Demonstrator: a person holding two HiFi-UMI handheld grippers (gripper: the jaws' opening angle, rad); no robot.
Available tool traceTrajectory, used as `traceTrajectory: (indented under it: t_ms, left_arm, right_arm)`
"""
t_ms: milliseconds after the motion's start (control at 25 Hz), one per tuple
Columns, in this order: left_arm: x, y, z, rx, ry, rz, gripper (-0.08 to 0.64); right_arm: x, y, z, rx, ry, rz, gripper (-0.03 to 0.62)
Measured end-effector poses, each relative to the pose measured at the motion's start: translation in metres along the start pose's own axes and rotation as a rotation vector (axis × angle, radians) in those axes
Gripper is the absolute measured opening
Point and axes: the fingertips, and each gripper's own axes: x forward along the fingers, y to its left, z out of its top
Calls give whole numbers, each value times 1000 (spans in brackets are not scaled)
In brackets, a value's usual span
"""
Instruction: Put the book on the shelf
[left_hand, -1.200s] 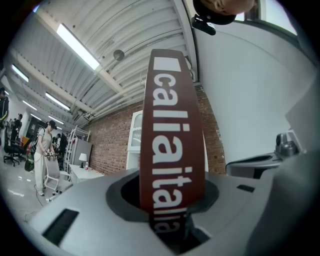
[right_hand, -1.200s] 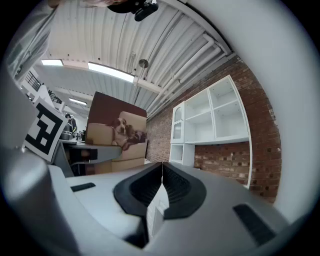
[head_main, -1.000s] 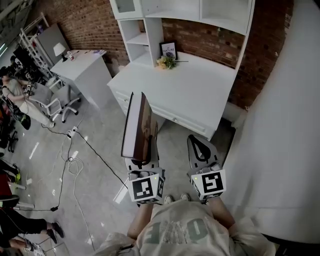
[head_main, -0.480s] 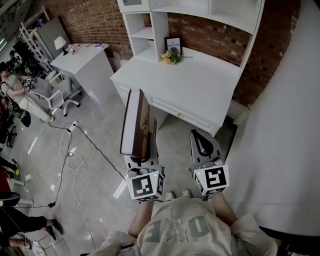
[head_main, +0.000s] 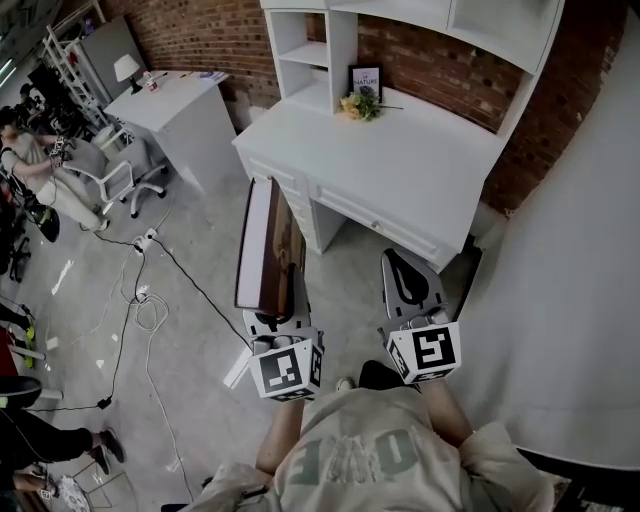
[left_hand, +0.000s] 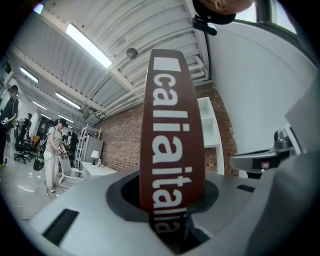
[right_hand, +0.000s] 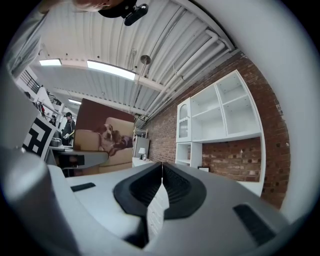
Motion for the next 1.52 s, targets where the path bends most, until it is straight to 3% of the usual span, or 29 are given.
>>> traceTrajectory:
  t_ms: [440, 640, 840, 1160, 1400, 1520]
  left_arm:
    - [80, 14, -24, -3, -16, -2, 155]
    - [156, 16, -40, 10, -24, 15, 155]
    - [249, 17, -33, -6, -36, 32, 155]
    - [387, 20, -24, -21, -51, 72, 155]
    - [463, 15, -39, -29, -20, 53, 155]
    - [493, 10, -56, -1, 41, 48, 155]
  right_arm:
    - [66, -47, -34, 0, -9, -49, 17]
    - [142, -82, -57, 40, -29, -21, 17]
    - [228, -126, -42, -56, -61, 13, 17]
    - [352, -199, -41, -51, -47, 59, 17]
    - [411, -235, -65, 2, -12, 61, 17]
    - [428, -254, -77, 24, 19, 28, 17]
